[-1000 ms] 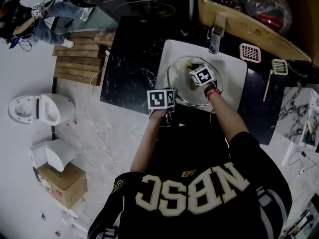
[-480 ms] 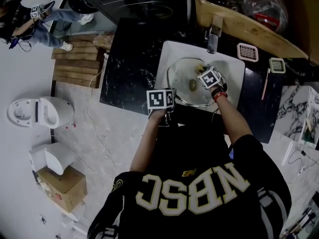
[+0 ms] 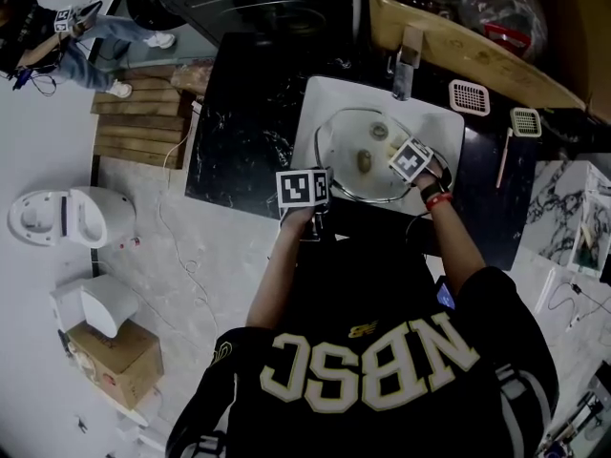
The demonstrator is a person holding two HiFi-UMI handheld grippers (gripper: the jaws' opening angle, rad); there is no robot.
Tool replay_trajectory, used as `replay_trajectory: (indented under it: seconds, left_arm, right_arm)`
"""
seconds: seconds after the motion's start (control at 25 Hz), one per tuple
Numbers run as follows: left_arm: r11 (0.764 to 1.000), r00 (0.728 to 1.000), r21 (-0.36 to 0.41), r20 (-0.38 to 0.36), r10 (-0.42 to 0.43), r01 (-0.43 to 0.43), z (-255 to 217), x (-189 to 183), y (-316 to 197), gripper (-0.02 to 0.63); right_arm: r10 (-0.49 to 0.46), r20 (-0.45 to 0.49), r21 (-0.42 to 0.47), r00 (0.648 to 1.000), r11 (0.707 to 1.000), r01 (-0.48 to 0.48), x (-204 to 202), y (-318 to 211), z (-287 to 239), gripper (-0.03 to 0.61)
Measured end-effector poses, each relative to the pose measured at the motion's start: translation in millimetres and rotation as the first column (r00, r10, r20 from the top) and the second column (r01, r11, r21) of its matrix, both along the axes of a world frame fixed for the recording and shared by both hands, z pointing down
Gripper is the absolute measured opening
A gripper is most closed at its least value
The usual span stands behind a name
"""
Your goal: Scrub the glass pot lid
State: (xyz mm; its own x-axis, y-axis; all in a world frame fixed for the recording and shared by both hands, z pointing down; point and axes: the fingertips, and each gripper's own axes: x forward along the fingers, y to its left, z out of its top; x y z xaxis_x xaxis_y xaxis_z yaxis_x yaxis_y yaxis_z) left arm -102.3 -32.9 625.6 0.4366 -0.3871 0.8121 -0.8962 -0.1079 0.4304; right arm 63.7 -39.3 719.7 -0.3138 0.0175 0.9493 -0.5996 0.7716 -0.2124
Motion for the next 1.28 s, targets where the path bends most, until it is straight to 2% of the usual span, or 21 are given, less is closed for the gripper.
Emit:
replay_trajectory:
  seconds: [0.12,0.16,0.36,0.56,0.76,0.92,1.16,1.2,1.24,1.28]
  left_arm:
    - [1.0,1.0,0.003,-0.003,0.002,-0.002,0,1,0,0.13]
    - [1.0,1.0,0.002,-0.004,0.002,-0.002,0,1,0,0.13]
    - [1.0,1.0,-0.001,0.001,0.004,-0.004,0,1,0,0.13]
    - [1.0,1.0,0.001,0.016,0.001,-0.001,1,0,1,0.127]
    - [1.0,0.999,0.01,0.045,0.004,-0.005,2,-2,0,0.119]
    - [1.0,0.999,0.003,0.047,0.001,-0.001,3,-2,0,0.115]
    - [1.0,0.997,0.005,0.073,0.012,-0.012,4,-4,1,0.103]
    - [1.0,0.995,0.005,0.092,0.027,-0.027,5,-4,2,0.088]
    - [0.999,0.992,0.008,0.116,0.045,-0.046,5,-5,4,0.033]
    - [0.998,0.989,0.014,0.138,0.061,-0.063,6,-5,5,0.014]
  right_arm:
    - [-0.01,-0.093,0.045,0.996,0.999,0.014,22,0,-9,0.084]
    - [-0.015,-0.088,0.043,0.996,0.999,0.019,21,3,-13,0.083]
    - [-0.09,0.044,-0.036,0.995,0.995,0.092,-11,28,-32,0.081]
    - [-0.119,0.195,-0.066,0.974,0.989,0.134,-56,39,-49,0.083]
    - [-0.146,0.229,-0.036,0.962,0.987,0.158,-90,28,-46,0.092]
    - [-0.108,0.269,0.019,0.957,0.994,0.107,-113,2,-42,0.095]
    - [0.0,0.309,0.122,0.951,0.992,-0.04,-127,-48,-26,0.101]
    - [0.008,0.298,0.145,0.955,0.988,-0.053,-127,-55,-21,0.103]
    - [0.013,0.279,0.168,0.96,0.984,-0.063,-124,-62,-16,0.103]
    - [0.02,0.26,0.19,0.965,0.979,-0.071,-121,-69,-11,0.104]
